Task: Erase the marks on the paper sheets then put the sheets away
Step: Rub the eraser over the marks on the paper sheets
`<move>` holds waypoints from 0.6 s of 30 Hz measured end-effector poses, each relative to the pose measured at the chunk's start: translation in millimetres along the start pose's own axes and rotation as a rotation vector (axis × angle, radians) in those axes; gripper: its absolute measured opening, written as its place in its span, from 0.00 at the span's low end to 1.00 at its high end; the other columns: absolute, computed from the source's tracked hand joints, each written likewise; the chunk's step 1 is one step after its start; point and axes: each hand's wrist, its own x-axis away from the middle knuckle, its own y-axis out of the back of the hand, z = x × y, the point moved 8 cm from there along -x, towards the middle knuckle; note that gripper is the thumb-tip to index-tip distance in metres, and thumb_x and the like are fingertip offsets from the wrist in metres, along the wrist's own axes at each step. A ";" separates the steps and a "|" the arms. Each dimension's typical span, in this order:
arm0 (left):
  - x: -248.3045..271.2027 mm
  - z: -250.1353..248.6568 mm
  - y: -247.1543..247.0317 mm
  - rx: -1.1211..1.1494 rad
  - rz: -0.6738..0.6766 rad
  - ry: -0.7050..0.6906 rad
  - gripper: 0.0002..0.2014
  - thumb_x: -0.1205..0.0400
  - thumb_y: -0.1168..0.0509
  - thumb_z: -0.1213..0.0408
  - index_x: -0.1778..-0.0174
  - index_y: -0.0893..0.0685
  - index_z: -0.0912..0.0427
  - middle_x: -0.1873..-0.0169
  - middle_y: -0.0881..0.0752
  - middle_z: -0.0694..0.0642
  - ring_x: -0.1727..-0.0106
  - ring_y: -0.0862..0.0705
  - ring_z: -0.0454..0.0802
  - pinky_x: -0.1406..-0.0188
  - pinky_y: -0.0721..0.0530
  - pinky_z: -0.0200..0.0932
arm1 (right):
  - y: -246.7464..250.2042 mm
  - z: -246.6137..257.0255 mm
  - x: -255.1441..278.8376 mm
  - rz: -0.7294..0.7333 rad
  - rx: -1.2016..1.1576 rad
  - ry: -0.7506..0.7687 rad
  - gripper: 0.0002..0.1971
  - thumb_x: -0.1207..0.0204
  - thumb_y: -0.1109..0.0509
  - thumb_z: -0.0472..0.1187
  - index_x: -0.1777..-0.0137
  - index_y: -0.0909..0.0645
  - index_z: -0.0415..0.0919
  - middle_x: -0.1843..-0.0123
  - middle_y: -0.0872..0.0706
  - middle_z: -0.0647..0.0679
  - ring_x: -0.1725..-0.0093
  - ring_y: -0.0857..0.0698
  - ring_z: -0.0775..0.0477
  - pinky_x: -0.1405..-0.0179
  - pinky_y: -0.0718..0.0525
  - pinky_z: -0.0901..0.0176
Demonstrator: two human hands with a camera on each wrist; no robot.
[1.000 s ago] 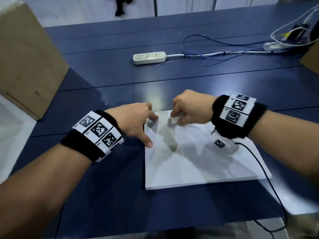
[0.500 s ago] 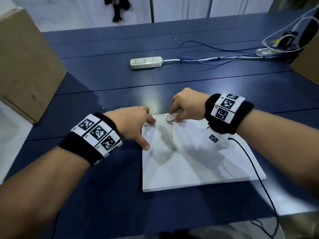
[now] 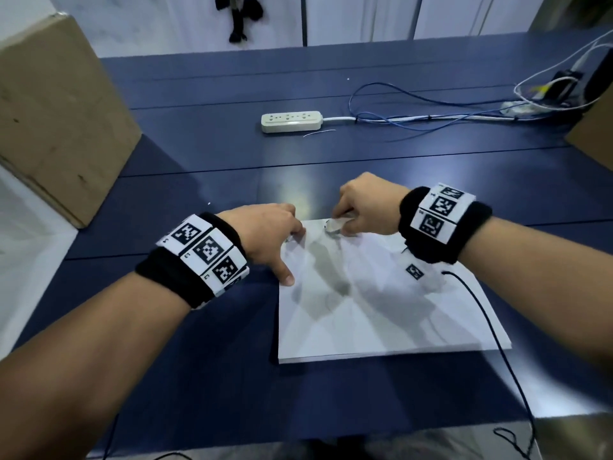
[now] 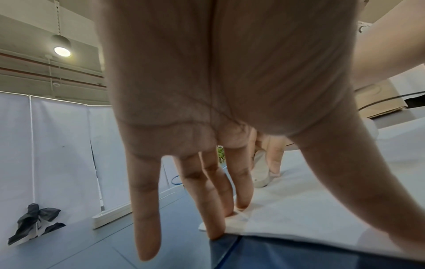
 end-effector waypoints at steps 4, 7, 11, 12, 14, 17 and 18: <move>-1.3 0.7 -0.7 -0.004 0.003 0.007 0.41 0.41 0.20 0.36 0.34 0.20 0.49 0.47 0.27 0.45 0.45 0.20 0.51 0.47 0.16 0.54 | -14.8 30.7 35.1 0.137 -0.054 0.190 0.14 0.31 0.22 0.46 0.45 0.10 0.48 0.51 0.15 0.51 0.58 0.21 0.50 0.56 0.27 0.63; -0.9 -1.2 1.6 -0.006 -0.009 -0.006 0.41 0.40 0.20 0.37 0.33 0.20 0.50 0.44 0.26 0.46 0.45 0.21 0.49 0.46 0.17 0.52 | -15.0 31.6 37.1 0.181 -0.059 0.192 0.14 0.32 0.22 0.48 0.45 0.10 0.49 0.52 0.14 0.52 0.56 0.19 0.50 0.53 0.21 0.59; 2.0 -3.1 1.0 0.002 -0.007 -0.017 0.40 0.39 0.20 0.37 0.32 0.21 0.49 0.47 0.27 0.46 0.49 0.22 0.48 0.47 0.18 0.49 | 5.6 1.3 -1.6 0.023 -0.004 0.028 0.13 0.32 0.24 0.47 0.48 0.10 0.47 0.55 0.11 0.44 0.53 0.15 0.39 0.53 0.18 0.53; 2.2 -3.6 1.0 0.001 -0.007 -0.018 0.41 0.39 0.20 0.37 0.31 0.21 0.49 0.46 0.27 0.47 0.48 0.22 0.49 0.47 0.18 0.49 | 6.6 -4.0 -4.9 0.006 0.000 0.004 0.12 0.32 0.24 0.47 0.49 0.10 0.47 0.56 0.12 0.44 0.54 0.15 0.38 0.53 0.19 0.53; 1.3 -2.7 1.4 0.000 -0.012 -0.009 0.39 0.39 0.20 0.38 0.34 0.20 0.48 0.48 0.27 0.46 0.47 0.21 0.49 0.51 0.19 0.47 | 2.8 -2.9 -0.2 -0.007 0.003 0.037 0.12 0.31 0.24 0.47 0.48 0.10 0.48 0.54 0.13 0.45 0.54 0.16 0.40 0.54 0.21 0.56; -1.6 -0.4 0.9 -0.006 -0.016 0.001 0.37 0.41 0.20 0.37 0.38 0.19 0.50 0.48 0.27 0.45 0.46 0.21 0.50 0.51 0.19 0.48 | -8.0 17.5 27.8 0.064 -0.076 0.174 0.13 0.32 0.22 0.45 0.46 0.10 0.48 0.51 0.14 0.49 0.59 0.21 0.51 0.57 0.29 0.65; -2.0 0.2 0.9 -0.005 -0.017 0.001 0.39 0.41 0.20 0.36 0.38 0.19 0.51 0.47 0.26 0.46 0.46 0.21 0.50 0.50 0.17 0.49 | -13.0 23.6 35.8 0.121 -0.109 0.204 0.14 0.32 0.22 0.46 0.46 0.10 0.49 0.51 0.14 0.51 0.61 0.24 0.55 0.58 0.28 0.65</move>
